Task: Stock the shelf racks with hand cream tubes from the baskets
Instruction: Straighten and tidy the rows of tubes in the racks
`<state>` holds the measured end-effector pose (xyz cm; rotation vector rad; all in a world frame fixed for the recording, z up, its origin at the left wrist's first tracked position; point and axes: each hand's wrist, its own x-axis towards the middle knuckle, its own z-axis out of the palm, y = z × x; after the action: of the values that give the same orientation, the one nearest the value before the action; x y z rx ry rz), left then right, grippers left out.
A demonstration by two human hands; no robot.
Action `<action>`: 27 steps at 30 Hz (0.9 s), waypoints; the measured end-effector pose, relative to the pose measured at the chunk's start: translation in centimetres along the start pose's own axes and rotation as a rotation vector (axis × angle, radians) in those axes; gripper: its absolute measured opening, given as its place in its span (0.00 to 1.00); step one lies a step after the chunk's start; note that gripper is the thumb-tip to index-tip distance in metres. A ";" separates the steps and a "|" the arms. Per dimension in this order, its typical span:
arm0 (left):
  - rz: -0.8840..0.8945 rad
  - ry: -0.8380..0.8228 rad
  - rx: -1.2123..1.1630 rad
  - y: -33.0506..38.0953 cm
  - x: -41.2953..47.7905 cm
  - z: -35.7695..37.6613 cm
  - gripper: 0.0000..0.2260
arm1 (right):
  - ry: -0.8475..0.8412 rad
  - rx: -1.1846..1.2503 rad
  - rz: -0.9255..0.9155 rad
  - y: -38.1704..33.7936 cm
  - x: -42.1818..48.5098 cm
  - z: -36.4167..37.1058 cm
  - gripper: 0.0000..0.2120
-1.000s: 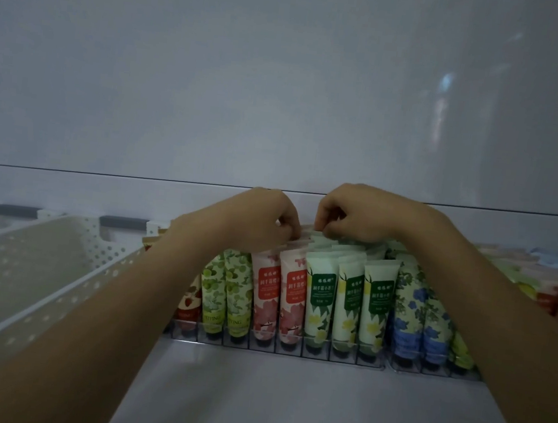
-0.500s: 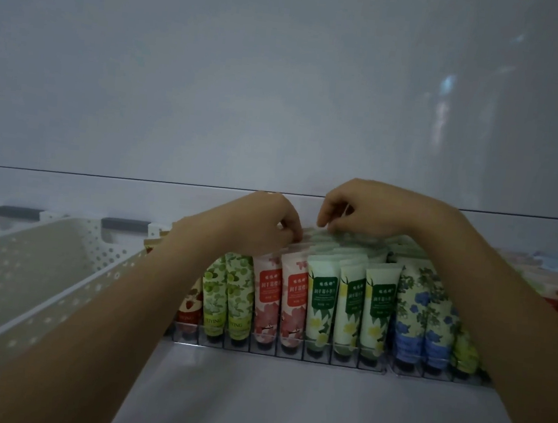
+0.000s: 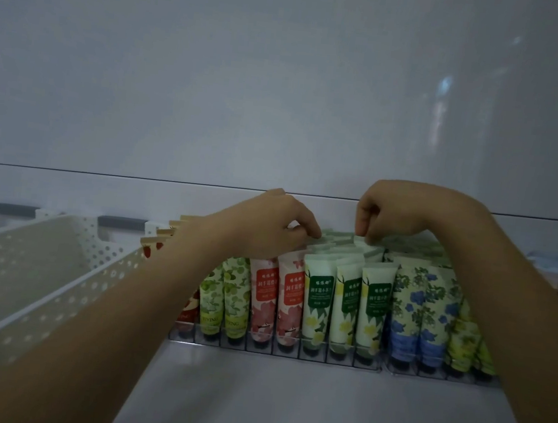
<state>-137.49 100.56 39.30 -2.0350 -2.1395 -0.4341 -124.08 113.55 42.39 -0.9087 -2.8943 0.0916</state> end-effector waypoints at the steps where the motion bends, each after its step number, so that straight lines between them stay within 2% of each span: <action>1: -0.003 -0.001 0.000 0.0 0.0 0.0 0.14 | 0.016 0.007 -0.013 0.1 -0.1 -0.2 0.08; 5: -0.001 -0.001 0.000 -0.1 0.1 0.0 0.14 | 0.045 0.020 -0.062 0.2 -0.6 -0.9 0.10; 12: -0.005 0.006 0.007 -0.2 0.1 -0.1 0.13 | -0.055 -0.017 -0.047 -0.3 -0.1 -0.1 0.09; 19: -0.143 0.031 0.085 -1.4 0.0 0.1 0.16 | 0.186 0.067 -0.111 -0.5 0.3 -0.1 0.10; 27: -0.187 -0.032 0.110 -1.4 0.2 0.2 0.16 | 0.076 0.053 -0.145 -1.6 0.8 1.2 0.16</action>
<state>-138.89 100.73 39.01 -1.8039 -2.3277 -0.3018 -125.75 112.64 41.42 -0.6754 -2.8612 0.1187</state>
